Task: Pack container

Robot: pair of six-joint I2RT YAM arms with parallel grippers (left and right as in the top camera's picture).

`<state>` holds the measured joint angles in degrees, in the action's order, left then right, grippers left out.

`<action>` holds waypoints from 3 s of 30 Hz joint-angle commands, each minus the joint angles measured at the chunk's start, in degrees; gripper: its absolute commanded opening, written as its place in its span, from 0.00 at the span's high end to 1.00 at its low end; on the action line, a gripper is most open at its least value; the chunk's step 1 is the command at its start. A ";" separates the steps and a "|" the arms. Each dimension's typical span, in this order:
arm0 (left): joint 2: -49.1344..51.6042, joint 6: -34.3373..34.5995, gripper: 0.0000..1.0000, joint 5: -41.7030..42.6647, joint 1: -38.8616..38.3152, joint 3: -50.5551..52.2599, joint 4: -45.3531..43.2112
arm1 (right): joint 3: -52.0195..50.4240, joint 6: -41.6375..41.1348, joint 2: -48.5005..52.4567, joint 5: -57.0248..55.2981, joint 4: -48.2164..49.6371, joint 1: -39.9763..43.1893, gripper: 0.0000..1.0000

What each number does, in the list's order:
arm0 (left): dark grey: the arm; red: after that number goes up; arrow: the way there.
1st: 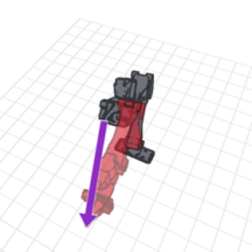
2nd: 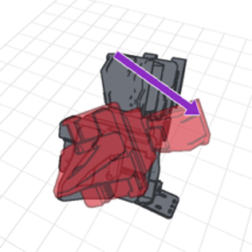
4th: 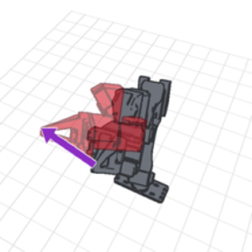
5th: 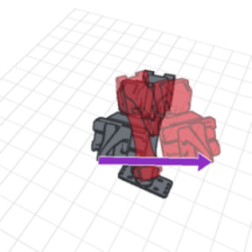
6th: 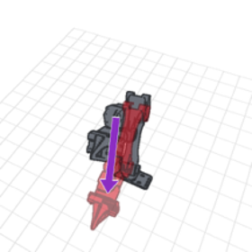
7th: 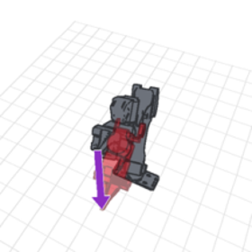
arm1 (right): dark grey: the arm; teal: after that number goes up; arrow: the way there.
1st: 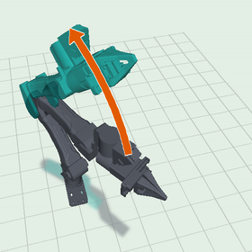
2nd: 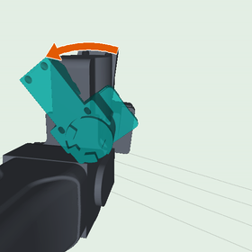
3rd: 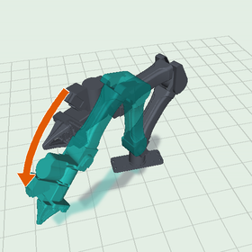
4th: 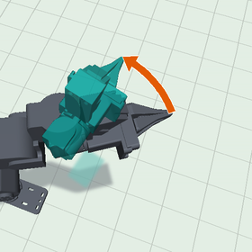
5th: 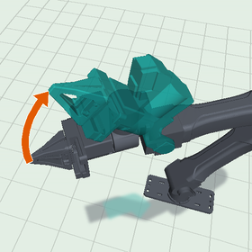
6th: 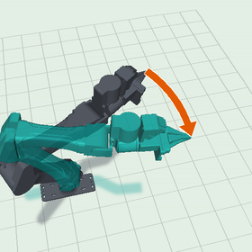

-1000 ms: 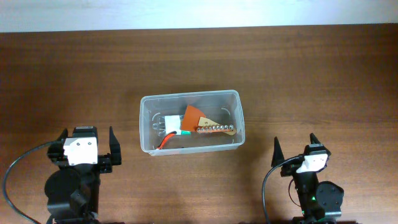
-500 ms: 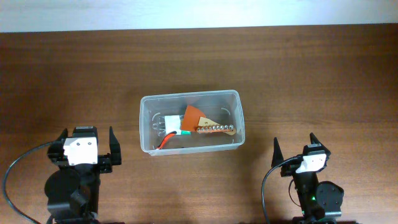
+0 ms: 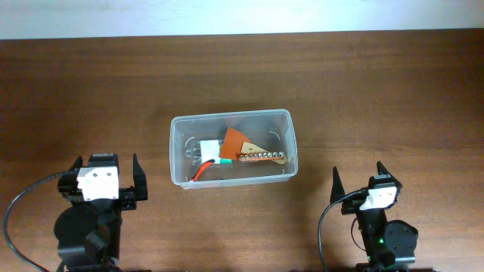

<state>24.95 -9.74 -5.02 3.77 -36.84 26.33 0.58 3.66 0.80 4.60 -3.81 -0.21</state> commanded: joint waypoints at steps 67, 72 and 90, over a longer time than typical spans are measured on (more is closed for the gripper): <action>-24.65 16.55 0.01 5.22 -3.63 36.33 -21.55 | -0.26 0.42 -0.48 0.98 -0.26 -0.55 0.01; -24.65 16.55 0.01 5.25 -3.61 36.33 -21.55 | -0.26 0.42 -0.48 0.98 -0.26 -0.55 0.02; -24.65 16.55 0.01 5.22 -3.63 36.33 -21.55 | -0.26 0.42 -0.48 0.98 -0.26 -0.55 0.01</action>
<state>0.80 6.11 0.58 0.38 -0.71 4.51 0.58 3.70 0.80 4.60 -3.79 -0.21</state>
